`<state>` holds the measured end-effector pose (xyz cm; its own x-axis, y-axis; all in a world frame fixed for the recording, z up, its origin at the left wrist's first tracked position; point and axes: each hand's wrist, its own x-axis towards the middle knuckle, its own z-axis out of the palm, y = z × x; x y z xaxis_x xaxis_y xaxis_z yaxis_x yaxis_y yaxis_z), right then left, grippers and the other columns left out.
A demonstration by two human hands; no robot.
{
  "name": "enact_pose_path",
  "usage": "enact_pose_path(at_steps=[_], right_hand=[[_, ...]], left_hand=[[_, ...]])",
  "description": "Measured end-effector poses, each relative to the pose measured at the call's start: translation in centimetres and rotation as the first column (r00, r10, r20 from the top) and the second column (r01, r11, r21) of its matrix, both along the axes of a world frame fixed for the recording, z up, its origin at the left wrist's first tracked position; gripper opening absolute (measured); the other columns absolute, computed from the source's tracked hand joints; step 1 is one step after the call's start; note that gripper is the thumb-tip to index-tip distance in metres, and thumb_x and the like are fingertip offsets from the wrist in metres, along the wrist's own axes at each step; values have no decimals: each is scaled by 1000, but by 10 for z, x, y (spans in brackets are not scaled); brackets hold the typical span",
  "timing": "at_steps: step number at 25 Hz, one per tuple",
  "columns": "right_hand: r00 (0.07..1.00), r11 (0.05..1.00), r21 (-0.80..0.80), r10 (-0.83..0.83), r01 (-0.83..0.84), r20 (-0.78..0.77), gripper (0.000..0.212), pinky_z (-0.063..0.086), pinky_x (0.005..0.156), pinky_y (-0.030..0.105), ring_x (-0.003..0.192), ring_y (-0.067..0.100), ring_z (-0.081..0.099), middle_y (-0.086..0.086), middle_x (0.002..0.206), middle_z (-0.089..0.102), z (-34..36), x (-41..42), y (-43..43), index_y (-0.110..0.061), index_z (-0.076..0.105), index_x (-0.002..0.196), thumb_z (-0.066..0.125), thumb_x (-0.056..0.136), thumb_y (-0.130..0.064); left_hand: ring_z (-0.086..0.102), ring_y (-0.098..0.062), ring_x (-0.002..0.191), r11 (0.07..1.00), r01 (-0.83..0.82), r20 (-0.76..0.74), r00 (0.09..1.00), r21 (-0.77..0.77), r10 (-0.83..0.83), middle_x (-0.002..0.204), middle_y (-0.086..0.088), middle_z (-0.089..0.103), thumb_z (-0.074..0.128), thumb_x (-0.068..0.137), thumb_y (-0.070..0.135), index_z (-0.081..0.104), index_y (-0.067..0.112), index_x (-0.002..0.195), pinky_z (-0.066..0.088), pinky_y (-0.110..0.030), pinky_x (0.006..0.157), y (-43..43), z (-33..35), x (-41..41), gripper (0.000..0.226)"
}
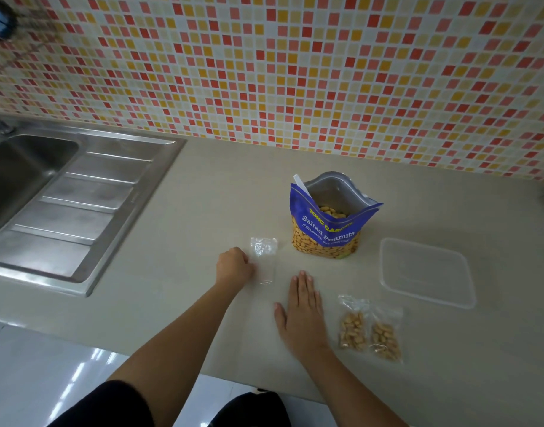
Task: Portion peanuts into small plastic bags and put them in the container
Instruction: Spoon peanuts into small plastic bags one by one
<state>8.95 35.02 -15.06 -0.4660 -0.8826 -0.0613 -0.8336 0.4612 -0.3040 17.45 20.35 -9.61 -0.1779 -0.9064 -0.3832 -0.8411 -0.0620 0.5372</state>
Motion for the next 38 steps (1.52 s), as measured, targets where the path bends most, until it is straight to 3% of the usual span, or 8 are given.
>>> enact_pose_path(at_steps=[3,12,17,21,26,30,34,38], right_hand=[[1000,1000,-15,-9,9,-4,67,26,105,38,130,29,39,18,135,52,-3,0,1,1,50,128,39,79,-43],[1000,999,-45,10,-11,-22,67,20,104,36,131,26,30,18,137,50,-8,-2,1,-1,43,131,39,80,-44],[999,998,-61,-2,-2,-53,67,41,102,39,131,24,31,15,137,50,-12,-2,0,-3,43,132,38,79,-45],[999,997,-82,-1,-2,-36,68,24,106,38,131,25,29,18,138,49,-13,-2,1,0,47,131,39,80,-44],[988,986,-164,37,-12,151,69,19,105,30,131,27,35,18,137,50,-5,-8,1,1,49,129,40,79,-45],[789,885,-304,-107,353,605,44,34,98,21,111,25,57,11,116,63,28,-28,-4,-7,61,115,55,85,-38],[270,887,-124,-1,446,963,23,48,87,24,98,15,62,-4,101,66,73,-27,-15,-21,60,103,61,85,-36],[239,850,-150,30,505,971,33,48,70,21,76,5,63,2,94,67,95,-21,-11,-22,59,102,77,74,-25]], left_hand=[[58,-27,76,995,-54,4,999,85,53,74,-7,60,61,74,8,55,16,55,47,-27,66,-6,3,-3,21],[47,-21,68,996,-84,-67,994,25,86,68,0,49,61,77,26,43,19,61,39,-28,62,-10,-2,-1,24],[54,-25,75,999,-43,-25,999,28,44,66,-1,55,62,80,17,51,14,60,42,-26,64,-17,-6,-6,23],[56,-24,72,994,-91,-60,994,67,95,72,-7,63,61,79,15,66,9,67,48,-27,67,-25,-6,4,14],[60,-16,68,968,-148,-343,915,201,211,78,-3,64,66,80,11,68,14,76,37,-16,47,-26,16,24,5],[57,-4,56,913,-59,-621,716,403,320,73,-1,64,64,85,8,63,11,79,35,-17,53,-9,45,44,7],[58,-10,65,912,-21,-712,618,409,333,68,2,66,65,83,4,61,12,74,44,-19,64,27,63,44,14],[59,-12,61,925,37,-729,628,379,274,64,-3,62,68,80,3,60,10,76,52,-16,64,68,69,33,12]])
